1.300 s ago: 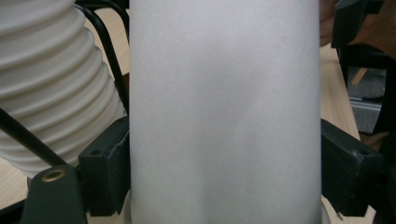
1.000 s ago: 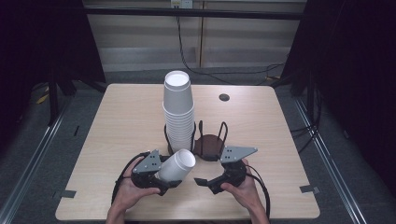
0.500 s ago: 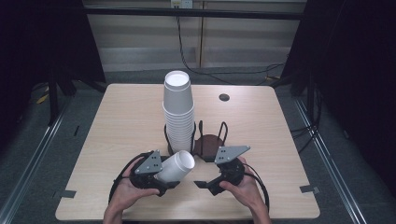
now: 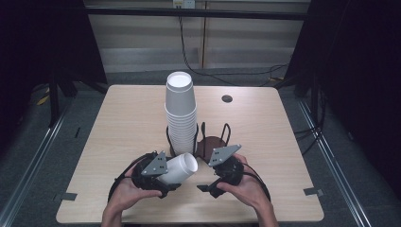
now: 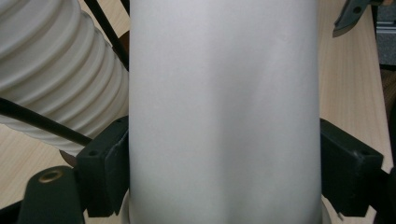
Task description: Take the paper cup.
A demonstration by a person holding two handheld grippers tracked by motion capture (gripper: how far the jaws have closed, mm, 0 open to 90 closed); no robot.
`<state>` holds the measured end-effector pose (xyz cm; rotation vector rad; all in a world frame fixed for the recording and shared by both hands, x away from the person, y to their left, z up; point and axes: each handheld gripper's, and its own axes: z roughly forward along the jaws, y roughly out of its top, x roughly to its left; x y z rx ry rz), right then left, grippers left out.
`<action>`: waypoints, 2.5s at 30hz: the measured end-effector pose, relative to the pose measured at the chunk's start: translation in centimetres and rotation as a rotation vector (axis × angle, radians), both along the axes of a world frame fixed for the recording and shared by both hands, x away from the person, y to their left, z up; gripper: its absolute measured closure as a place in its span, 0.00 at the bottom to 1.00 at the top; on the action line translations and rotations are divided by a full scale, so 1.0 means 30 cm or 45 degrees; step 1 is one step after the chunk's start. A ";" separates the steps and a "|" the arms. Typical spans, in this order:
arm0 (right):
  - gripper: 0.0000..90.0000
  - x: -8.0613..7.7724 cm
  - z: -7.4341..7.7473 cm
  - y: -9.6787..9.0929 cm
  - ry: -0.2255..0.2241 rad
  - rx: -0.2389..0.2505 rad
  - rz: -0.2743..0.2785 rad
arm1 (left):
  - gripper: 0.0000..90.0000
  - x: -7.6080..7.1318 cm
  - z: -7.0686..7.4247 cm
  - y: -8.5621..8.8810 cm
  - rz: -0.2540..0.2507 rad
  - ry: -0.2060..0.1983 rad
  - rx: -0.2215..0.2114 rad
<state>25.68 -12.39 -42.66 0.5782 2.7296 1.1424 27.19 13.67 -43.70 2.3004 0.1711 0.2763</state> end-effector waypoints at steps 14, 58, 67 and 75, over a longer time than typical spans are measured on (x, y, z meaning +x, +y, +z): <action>0.16 0.047 0.024 0.001 0.085 -0.069 0.087 | 0.19 0.023 0.005 -0.053 -0.050 -0.022 0.177; 0.17 0.095 -0.006 0.111 0.184 -0.203 0.269 | 0.20 -0.003 -0.024 -0.150 -0.221 0.025 0.321; 0.23 0.096 -0.009 0.123 0.190 -0.180 0.295 | 0.20 0.001 -0.027 -0.146 -0.225 0.041 0.289; 0.25 0.097 -0.017 0.123 0.227 -0.203 0.300 | 0.20 0.001 -0.034 -0.147 -0.253 0.064 0.285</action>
